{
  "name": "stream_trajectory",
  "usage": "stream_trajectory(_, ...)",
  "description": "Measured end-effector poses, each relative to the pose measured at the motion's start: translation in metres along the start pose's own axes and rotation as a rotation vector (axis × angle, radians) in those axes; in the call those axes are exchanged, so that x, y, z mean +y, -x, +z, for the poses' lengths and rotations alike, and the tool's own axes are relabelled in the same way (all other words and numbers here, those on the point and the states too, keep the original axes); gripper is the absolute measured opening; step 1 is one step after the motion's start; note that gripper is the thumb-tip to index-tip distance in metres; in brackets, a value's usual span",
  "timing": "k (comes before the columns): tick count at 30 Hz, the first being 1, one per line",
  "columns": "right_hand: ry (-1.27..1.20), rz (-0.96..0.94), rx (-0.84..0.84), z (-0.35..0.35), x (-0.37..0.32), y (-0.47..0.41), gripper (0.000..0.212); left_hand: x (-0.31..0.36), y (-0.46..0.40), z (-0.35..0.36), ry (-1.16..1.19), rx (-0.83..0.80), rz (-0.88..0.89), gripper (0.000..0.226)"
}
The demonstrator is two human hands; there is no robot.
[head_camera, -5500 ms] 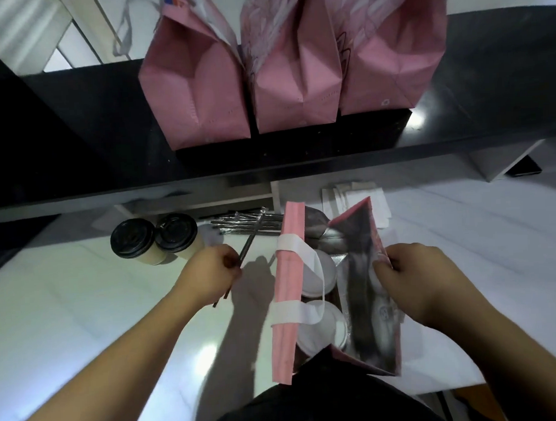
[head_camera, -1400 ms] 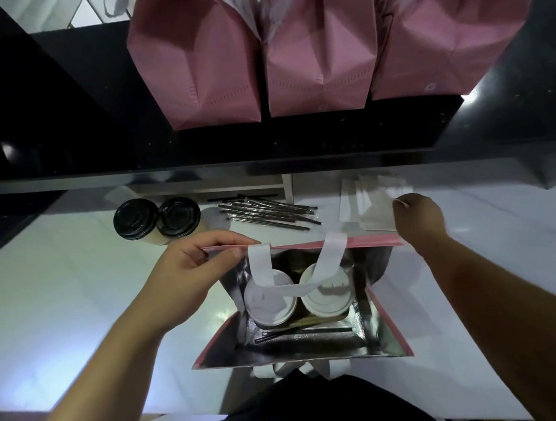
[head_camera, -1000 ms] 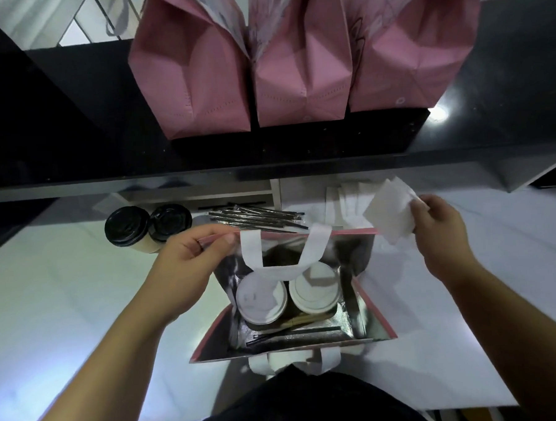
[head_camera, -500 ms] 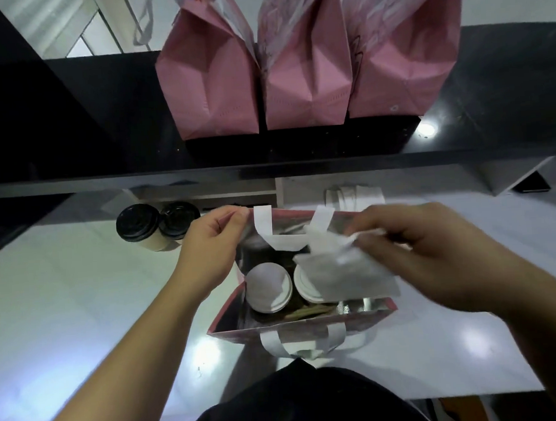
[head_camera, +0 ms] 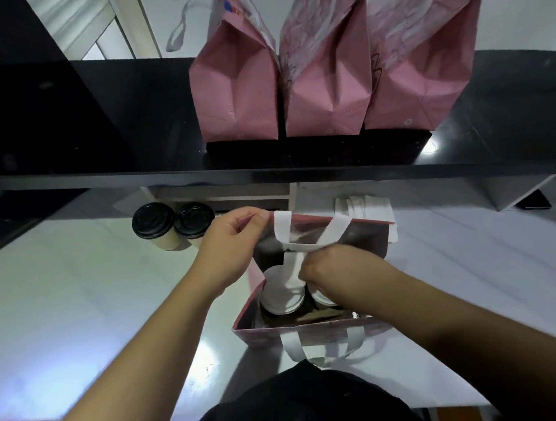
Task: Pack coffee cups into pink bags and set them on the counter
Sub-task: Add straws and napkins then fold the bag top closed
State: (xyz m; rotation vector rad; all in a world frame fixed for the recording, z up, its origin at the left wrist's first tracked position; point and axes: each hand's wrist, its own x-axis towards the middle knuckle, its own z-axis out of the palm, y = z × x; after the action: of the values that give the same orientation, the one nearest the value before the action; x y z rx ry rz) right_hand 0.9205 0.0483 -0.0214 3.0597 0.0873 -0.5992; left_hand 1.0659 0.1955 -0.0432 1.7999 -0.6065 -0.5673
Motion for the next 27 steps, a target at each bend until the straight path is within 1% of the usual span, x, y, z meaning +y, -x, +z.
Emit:
stream_trajectory(2,0.023,0.013,-0.210,0.004,-0.005,-0.005,0.027,-0.002,0.000,-0.001,-0.012,-0.008,0.000,0.020)
stream_trajectory(3,0.022,0.020,-0.281,0.005,-0.006,-0.006,0.025,-0.002,0.000,-0.002,-0.002,-0.013,0.001,0.020)
stream_trajectory(4,0.014,0.021,-0.320,0.005,-0.007,-0.007,0.022,-0.002,0.000,-0.003,0.010,-0.016,0.002,0.020)
stream_trajectory(6,0.004,0.009,-0.316,0.004,-0.007,-0.004,0.016,-0.001,0.000,-0.005,0.012,-0.021,-0.002,0.020)
stream_trajectory(8,-0.023,-0.009,-0.270,0.002,-0.006,0.001,0.021,0.000,-0.001,-0.007,-0.014,-0.027,-0.002,0.019)
stream_trajectory(11,-0.140,0.013,-0.177,-0.006,-0.006,0.012,0.023,0.000,0.001,-0.010,-0.049,-0.054,0.017,0.020)
stream_trajectory(14,-0.252,0.038,-0.036,-0.013,-0.003,0.035,0.031,0.002,0.009,-0.019,-0.096,-0.096,0.053,0.022)
stream_trajectory(16,-0.361,0.060,0.094,-0.019,0.003,0.059,0.033,0.002,0.015,-0.025,-0.147,-0.122,0.064,0.020)
stream_trajectory(18,-0.434,0.107,0.233,-0.025,0.011,0.081,0.026,0.001,0.022,-0.030,-0.211,-0.131,0.073,0.022)
stream_trajectory(21,-0.533,0.266,0.462,-0.022,0.026,0.103,0.010,-0.001,0.037,-0.034,-0.300,-0.108,0.075,0.045)
stream_trajectory(22,-0.570,0.312,0.507,-0.016,0.030,0.109,0.008,-0.003,0.043,-0.036,-0.302,-0.088,0.071,0.050)
stream_trajectory(23,-0.613,0.347,0.528,-0.009,0.033,0.114,0.010,-0.007,0.049,-0.037,-0.288,-0.061,0.073,0.051)
stream_trajectory(25,-0.702,0.377,0.503,0.010,0.036,0.122,0.012,-0.016,0.063,-0.039,-0.247,-0.011,0.053,0.050)
stream_trajectory(27,-0.785,0.381,0.452,0.030,0.037,0.128,0.031,-0.025,0.077,-0.041,-0.221,0.023,0.008,0.052)
